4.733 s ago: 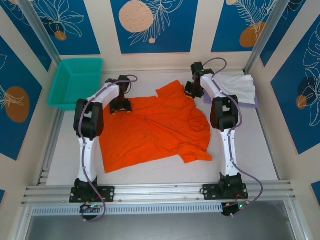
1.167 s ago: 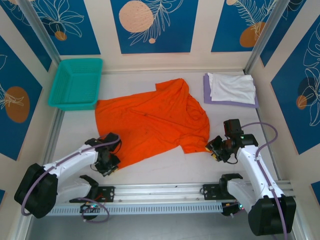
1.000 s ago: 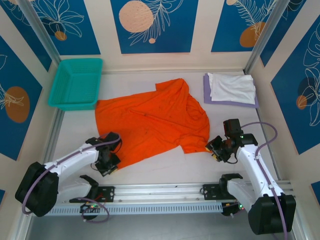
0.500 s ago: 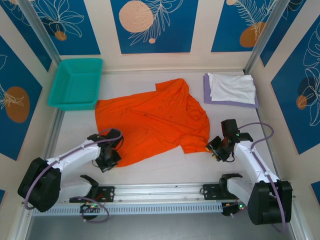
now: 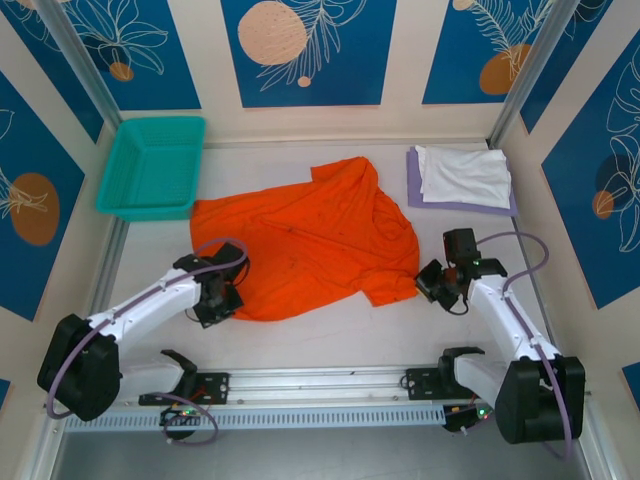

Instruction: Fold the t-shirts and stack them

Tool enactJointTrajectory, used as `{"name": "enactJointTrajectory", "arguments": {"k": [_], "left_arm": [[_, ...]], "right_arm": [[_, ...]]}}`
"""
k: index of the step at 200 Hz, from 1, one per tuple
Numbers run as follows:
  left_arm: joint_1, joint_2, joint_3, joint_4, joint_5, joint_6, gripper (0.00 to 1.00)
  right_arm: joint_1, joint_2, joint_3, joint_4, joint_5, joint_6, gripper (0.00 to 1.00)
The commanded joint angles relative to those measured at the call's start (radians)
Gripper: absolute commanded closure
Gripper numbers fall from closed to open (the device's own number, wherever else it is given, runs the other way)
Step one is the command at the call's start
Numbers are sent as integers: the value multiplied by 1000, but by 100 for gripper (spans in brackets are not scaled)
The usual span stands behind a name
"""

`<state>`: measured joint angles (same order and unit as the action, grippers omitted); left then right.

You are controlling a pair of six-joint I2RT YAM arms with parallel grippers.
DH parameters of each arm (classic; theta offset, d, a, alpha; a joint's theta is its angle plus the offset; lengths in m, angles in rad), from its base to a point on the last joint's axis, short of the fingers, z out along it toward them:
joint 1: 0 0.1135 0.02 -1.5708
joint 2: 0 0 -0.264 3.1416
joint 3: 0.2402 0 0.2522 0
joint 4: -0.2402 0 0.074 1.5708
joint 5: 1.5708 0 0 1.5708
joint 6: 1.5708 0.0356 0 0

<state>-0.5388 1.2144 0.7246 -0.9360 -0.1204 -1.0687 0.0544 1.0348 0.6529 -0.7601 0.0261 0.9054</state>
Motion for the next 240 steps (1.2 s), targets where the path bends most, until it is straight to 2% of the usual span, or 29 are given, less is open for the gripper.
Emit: {"name": "enactJointTrajectory", "arguments": {"k": [1, 58, 80, 99, 119, 149, 165, 204, 240], "left_arm": [[6, 0, 69, -72, -67, 53, 100], [6, 9, 296, -154, -168, 174, 100], [6, 15, 335, -179, -193, 201, 100], [5, 8, 336, -194, -197, 222, 100], [5, -3, 331, -213, -212, 247, 100], [6, -7, 362, -241, -246, 291, 100], [6, -1, 397, -254, -259, 310, 100], [6, 32, 486, -274, -285, 365, 100], [6, 62, 527, -273, -275, 384, 100]], "right_arm": [[23, -24, 111, -50, -12, -40, 100], [87, 48, 368, -126, 23, -83, 100], [155, 114, 449, -191, 74, -88, 100], [253, 175, 495, -235, 134, -94, 99], [328, 237, 462, -266, 98, -54, 95], [399, 248, 284, -246, 35, 34, 90], [379, 217, 229, -244, 49, 49, 87], [209, 114, 169, -209, 43, 43, 58], [92, 126, 133, -134, -13, -30, 52]]}}
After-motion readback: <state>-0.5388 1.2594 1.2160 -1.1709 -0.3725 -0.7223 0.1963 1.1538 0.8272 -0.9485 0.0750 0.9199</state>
